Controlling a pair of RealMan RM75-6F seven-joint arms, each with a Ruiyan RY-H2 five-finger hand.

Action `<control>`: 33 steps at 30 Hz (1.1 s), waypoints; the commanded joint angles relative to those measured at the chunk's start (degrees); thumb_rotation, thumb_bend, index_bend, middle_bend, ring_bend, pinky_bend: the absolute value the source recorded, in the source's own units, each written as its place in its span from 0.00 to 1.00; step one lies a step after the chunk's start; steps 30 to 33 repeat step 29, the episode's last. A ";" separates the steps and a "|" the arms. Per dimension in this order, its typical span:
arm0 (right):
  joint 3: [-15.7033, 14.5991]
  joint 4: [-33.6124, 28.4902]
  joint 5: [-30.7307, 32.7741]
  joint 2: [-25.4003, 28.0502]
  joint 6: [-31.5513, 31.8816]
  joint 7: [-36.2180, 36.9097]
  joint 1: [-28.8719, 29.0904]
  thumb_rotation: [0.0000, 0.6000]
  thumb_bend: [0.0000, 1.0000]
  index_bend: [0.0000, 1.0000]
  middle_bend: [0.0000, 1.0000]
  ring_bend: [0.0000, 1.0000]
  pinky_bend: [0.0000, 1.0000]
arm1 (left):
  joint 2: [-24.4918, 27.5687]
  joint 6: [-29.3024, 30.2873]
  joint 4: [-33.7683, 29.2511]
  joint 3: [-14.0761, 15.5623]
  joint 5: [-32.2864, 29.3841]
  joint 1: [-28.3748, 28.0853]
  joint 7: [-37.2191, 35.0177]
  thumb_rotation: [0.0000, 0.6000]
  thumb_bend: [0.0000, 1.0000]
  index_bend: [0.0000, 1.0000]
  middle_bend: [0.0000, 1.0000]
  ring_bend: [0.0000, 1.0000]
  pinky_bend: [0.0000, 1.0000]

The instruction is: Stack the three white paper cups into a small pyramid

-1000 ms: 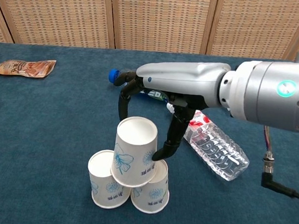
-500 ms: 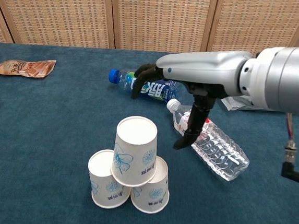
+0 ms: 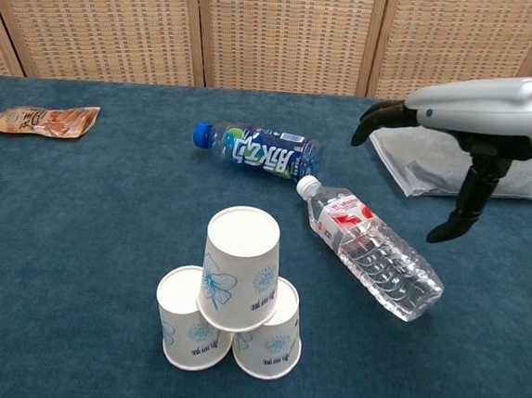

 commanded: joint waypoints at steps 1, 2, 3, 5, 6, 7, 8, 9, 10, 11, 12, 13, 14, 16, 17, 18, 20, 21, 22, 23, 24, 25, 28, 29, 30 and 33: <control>-1.95 2.24 -6.95 1.48 4.57 4.67 -5.30 1.00 0.19 0.13 0.00 0.00 0.11 | -0.06 0.58 -0.10 0.00 0.44 0.23 -0.18 1.00 0.23 0.12 0.00 0.00 0.10; -2.37 2.86 -8.64 1.65 5.71 5.81 -6.54 1.00 0.19 0.11 0.00 0.00 0.11 | -0.08 0.76 -0.12 0.00 0.59 0.29 -0.26 1.00 0.23 0.12 0.00 0.00 0.10; -3.10 3.75 -11.24 1.78 7.18 7.44 -8.31 1.00 0.19 0.10 0.00 0.00 0.10 | -0.17 0.96 -0.08 0.02 0.72 0.39 -0.37 1.00 0.23 0.11 0.00 0.00 0.10; -4.45 5.57 -15.53 2.03 9.78 10.42 -11.58 1.00 0.19 0.08 0.00 0.00 0.10 | -0.30 0.79 0.08 0.16 0.64 0.47 -0.41 1.00 0.23 0.09 0.00 0.00 0.09; -5.21 6.26 -17.33 2.27 10.71 12.02 -13.14 1.00 0.19 0.07 0.00 0.00 0.09 | -0.22 0.38 -0.02 0.30 0.40 0.45 -0.34 1.00 0.23 0.08 0.00 0.00 0.09; -5.98 7.07 -19.38 2.67 11.55 14.45 -15.00 1.00 0.19 0.07 0.00 0.00 0.09 | -0.14 -0.07 -0.26 0.41 0.04 0.41 -0.40 1.00 0.23 0.07 0.00 0.00 0.09; -6.42 7.75 -20.77 2.99 12.16 16.35 -16.32 1.00 0.19 0.06 0.00 0.00 0.09 | -0.11 -0.27 -0.39 0.42 -0.16 0.38 -0.44 1.00 0.23 0.06 0.00 0.00 0.09; -6.83 8.60 -22.21 3.25 12.83 18.03 -17.58 1.00 0.19 0.06 0.00 0.00 0.09 | -0.12 -0.40 -0.42 0.38 -0.33 0.35 -0.38 1.00 0.23 0.06 0.00 0.00 0.09; -7.30 9.69 -23.64 3.41 13.75 19.45 -18.94 1.00 0.19 0.06 0.00 0.00 0.09 | -0.17 -0.42 -0.40 0.28 -0.51 0.33 -0.30 1.00 0.23 0.05 0.00 0.00 0.09; -7.65 10.51 -24.68 3.42 14.42 20.30 -19.86 1.00 0.19 0.06 0.00 0.00 0.09 | -0.25 -0.40 -0.35 0.20 -0.62 0.35 -0.21 1.00 0.23 0.05 0.00 0.00 0.09; -8.17 11.82 -26.09 3.28 15.54 21.58 -21.34 1.00 0.19 0.06 0.00 0.00 0.09 | -0.40 -0.34 -0.25 0.10 -0.82 0.41 0.07 1.00 0.23 0.05 0.00 0.00 0.09; -8.52 13.18 -27.33 2.98 16.62 22.93 -22.75 1.00 0.19 0.06 0.00 0.00 0.09 | -0.57 -0.22 -0.15 0.00 -0.94 0.47 0.37 1.00 0.23 0.05 0.00 0.00 0.08; -8.74 14.58 -28.51 2.54 17.63 24.29 -24.07 1.00 0.19 0.06 0.00 0.00 0.09 | -0.76 -0.10 -0.05 -0.07 -1.04 0.55 0.65 1.00 0.23 0.04 0.00 0.00 0.08; -8.92 17.18 -30.29 1.64 19.11 26.53 -26.27 1.00 0.19 0.05 0.00 0.00 0.09 | -1.05 -0.06 0.00 -0.09 -1.27 0.69 1.16 1.00 0.23 0.04 0.00 0.00 0.07; -9.08 18.44 -30.97 1.25 19.72 27.34 -27.31 1.00 0.19 0.05 0.00 0.00 0.09 | -1.11 -0.15 -0.14 -0.07 -1.48 0.74 1.38 1.00 0.23 0.04 0.00 0.00 0.07; -9.16 19.19 -31.44 1.03 20.03 27.74 -27.91 1.00 0.19 0.05 0.00 0.00 0.09 | -1.14 -0.14 -0.23 -0.06 -1.54 0.79 1.48 1.00 0.23 0.04 0.00 0.00 0.07; -9.40 21.36 -32.77 0.42 21.41 28.65 -29.89 1.00 0.19 0.05 0.00 0.00 0.09 | -1.31 0.11 -0.35 0.03 -1.43 1.00 1.58 1.00 0.22 0.03 0.00 0.00 0.07; -9.40 22.73 -33.69 -0.04 22.26 29.27 -31.05 1.00 0.19 0.05 0.00 0.00 0.09 | -1.44 0.30 -0.29 0.05 -1.39 1.14 1.54 1.00 0.22 0.03 0.00 0.00 0.07; -9.35 23.65 -34.23 -0.36 22.77 29.62 -31.83 1.00 0.19 0.05 0.00 0.00 0.09 | -1.52 0.35 -0.19 0.05 -1.41 1.19 1.50 1.00 0.22 0.03 0.00 0.00 0.07; -9.31 24.51 -34.70 -0.63 23.17 29.86 -32.55 1.00 0.19 0.05 0.00 0.00 0.09 | -1.58 0.33 -0.06 0.05 -1.48 1.22 1.52 1.00 0.22 0.03 0.00 0.00 0.07; -9.25 25.35 -35.18 -0.90 23.56 30.11 -33.25 1.00 0.19 0.05 0.00 0.00 0.09 | -1.65 0.30 0.09 0.01 -1.59 1.23 1.58 1.00 0.22 0.03 0.00 0.00 0.07; -9.09 26.36 -35.75 -1.28 24.00 30.49 -34.09 1.00 0.19 0.05 0.00 0.00 0.09 | -1.78 0.25 0.26 -0.08 -1.73 1.21 1.71 1.00 0.22 0.03 0.00 0.00 0.07; -8.68 27.54 -36.64 -1.69 23.66 31.71 -35.44 1.00 0.19 0.05 0.00 0.00 0.09 | -2.11 0.11 0.59 -0.14 -1.77 1.16 1.81 1.00 0.22 0.03 0.00 0.00 0.07; -8.34 27.71 -36.76 -1.75 23.39 32.02 -35.61 1.00 0.19 0.05 0.00 0.00 0.09 | -2.16 0.17 0.69 -0.16 -1.73 1.17 1.77 1.00 0.22 0.03 0.00 0.00 0.07; -8.34 27.71 -36.76 -1.75 23.39 32.02 -35.61 1.00 0.19 0.05 0.00 0.00 0.09 | -2.16 0.17 0.69 -0.16 -1.73 1.17 1.77 1.00 0.22 0.03 0.00 0.00 0.07; -8.34 27.71 -36.76 -1.75 23.39 32.02 -35.61 1.00 0.19 0.05 0.00 0.00 0.09 | -2.16 0.17 0.69 -0.16 -1.73 1.17 1.77 1.00 0.22 0.03 0.00 0.00 0.07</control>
